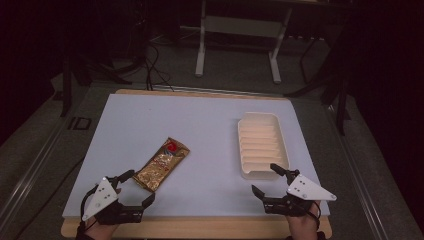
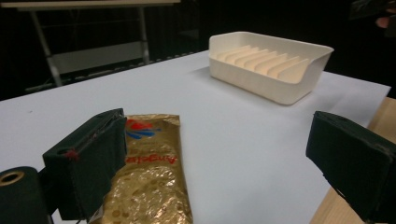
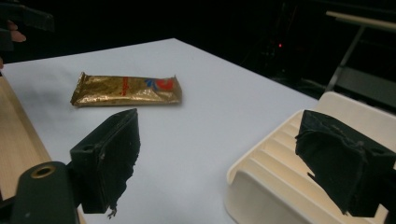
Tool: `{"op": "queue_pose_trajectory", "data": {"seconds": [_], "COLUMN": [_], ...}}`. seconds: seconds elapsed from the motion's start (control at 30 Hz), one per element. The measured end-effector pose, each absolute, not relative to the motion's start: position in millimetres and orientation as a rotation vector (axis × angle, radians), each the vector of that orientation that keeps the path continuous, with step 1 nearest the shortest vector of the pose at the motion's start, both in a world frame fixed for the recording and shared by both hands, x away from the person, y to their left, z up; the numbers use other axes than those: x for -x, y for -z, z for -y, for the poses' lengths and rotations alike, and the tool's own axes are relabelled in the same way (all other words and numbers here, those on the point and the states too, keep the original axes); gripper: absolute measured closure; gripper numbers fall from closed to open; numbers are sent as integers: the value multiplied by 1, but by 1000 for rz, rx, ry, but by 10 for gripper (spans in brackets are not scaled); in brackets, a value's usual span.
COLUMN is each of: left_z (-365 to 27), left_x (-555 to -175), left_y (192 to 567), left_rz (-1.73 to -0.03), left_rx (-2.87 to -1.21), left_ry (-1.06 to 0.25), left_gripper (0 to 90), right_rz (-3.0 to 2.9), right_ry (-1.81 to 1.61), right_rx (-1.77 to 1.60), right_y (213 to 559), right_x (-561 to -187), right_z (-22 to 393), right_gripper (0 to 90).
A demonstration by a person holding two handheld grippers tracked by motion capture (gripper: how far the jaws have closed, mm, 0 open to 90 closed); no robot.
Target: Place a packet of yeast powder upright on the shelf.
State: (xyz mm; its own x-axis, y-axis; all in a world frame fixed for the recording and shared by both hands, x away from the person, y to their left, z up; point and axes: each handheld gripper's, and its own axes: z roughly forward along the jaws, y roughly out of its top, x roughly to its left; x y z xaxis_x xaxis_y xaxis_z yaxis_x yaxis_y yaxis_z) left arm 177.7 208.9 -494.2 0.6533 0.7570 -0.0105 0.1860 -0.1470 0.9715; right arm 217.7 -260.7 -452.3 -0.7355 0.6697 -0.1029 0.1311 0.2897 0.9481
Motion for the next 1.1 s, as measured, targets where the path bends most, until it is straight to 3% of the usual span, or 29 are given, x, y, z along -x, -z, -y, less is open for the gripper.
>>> {"op": "queue_pose_trajectory", "data": {"seconds": [0.73, 1.1], "left_z": [-201, -188], "left_x": [-168, -175], "left_y": [474, 462], "left_rz": [-725, -740], "left_rx": [-1771, -1786], "left_ry": [-414, -456], "left_gripper": [20, 21], "right_rz": [-2109, -2108], "right_ry": [-1485, -1517], "right_rx": [-673, -682], "right_y": [445, 445], "right_x": [-209, -209], "right_z": [256, 248], "right_gripper": [116, 116]}}
